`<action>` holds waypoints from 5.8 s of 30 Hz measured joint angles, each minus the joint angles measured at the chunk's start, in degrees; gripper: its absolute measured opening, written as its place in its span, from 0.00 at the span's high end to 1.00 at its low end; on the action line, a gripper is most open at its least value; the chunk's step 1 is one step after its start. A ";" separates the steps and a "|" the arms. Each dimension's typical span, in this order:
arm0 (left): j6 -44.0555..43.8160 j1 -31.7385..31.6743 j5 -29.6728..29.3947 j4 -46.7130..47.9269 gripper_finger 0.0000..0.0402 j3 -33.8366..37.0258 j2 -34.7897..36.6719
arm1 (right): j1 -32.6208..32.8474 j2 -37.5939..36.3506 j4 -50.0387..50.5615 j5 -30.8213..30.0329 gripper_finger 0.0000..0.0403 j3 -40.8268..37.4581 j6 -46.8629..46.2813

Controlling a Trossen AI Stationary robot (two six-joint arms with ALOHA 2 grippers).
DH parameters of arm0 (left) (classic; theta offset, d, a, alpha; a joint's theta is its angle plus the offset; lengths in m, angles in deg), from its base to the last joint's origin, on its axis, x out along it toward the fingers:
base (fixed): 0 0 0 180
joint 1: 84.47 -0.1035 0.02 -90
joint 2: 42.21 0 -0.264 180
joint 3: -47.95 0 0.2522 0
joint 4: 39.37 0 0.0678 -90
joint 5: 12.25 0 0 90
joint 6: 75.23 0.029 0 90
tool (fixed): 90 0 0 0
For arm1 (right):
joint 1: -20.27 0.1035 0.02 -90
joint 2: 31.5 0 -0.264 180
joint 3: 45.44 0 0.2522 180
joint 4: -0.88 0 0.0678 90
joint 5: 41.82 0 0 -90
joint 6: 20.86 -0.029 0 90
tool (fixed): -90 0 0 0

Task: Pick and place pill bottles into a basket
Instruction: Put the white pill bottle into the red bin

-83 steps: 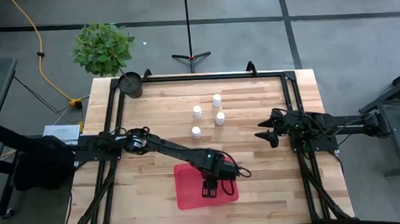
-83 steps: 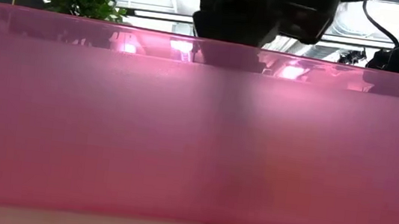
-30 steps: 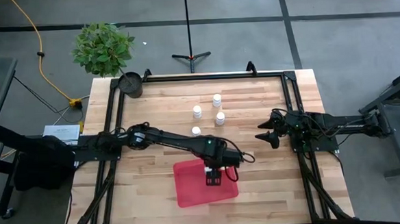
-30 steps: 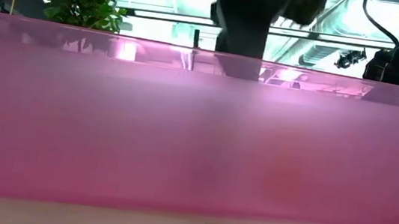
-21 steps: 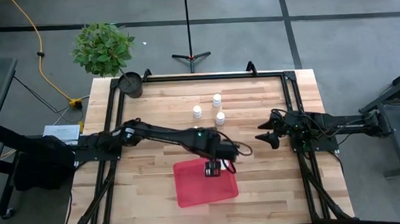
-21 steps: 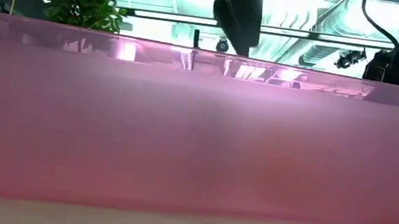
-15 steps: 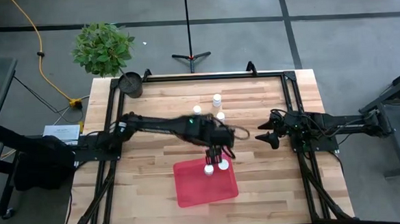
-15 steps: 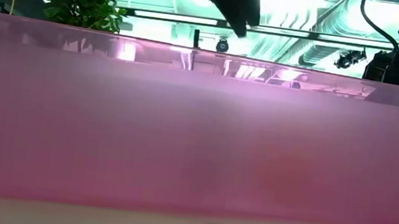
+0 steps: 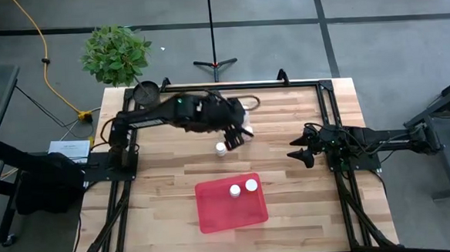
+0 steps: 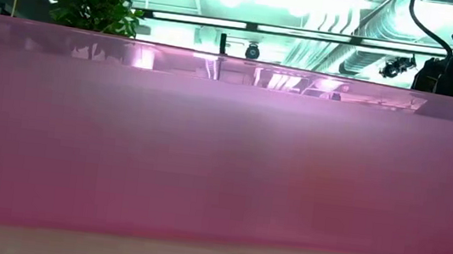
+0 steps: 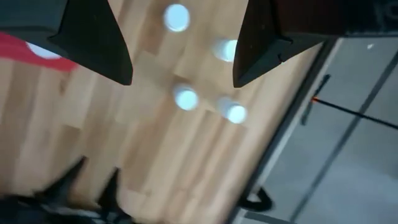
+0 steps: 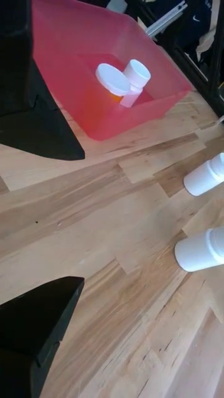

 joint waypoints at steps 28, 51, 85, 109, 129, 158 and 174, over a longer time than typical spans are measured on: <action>-4.93 -23.37 1.24 0.87 0.22 0.17 1.88 | 0.00 0.00 -0.55 1.55 0.23 -0.04 0.04; -13.58 -27.75 24.02 13.76 0.22 0.22 -9.92 | 0.00 0.01 -3.34 -0.32 0.23 -0.04 -1.66; -3.54 -24.77 28.18 11.93 0.22 0.20 -17.62 | 0.00 0.02 -3.76 -1.73 0.23 0.02 -4.26; -2.73 -24.76 28.25 5.92 0.22 8.52 -17.83 | 0.00 0.02 -3.74 -1.60 0.23 0.04 -4.47; -2.91 -24.75 29.26 2.80 0.22 9.55 -17.81 | 0.00 0.02 -3.74 -1.33 0.23 0.04 -4.50; -2.97 -24.29 31.60 -5.21 0.22 20.81 -17.75 | -0.02 0.02 -3.70 -1.09 0.23 0.04 -5.70; -2.97 -24.32 32.35 -5.73 0.29 20.81 -17.75 | -0.01 0.01 -3.69 -1.09 0.23 0.04 -5.73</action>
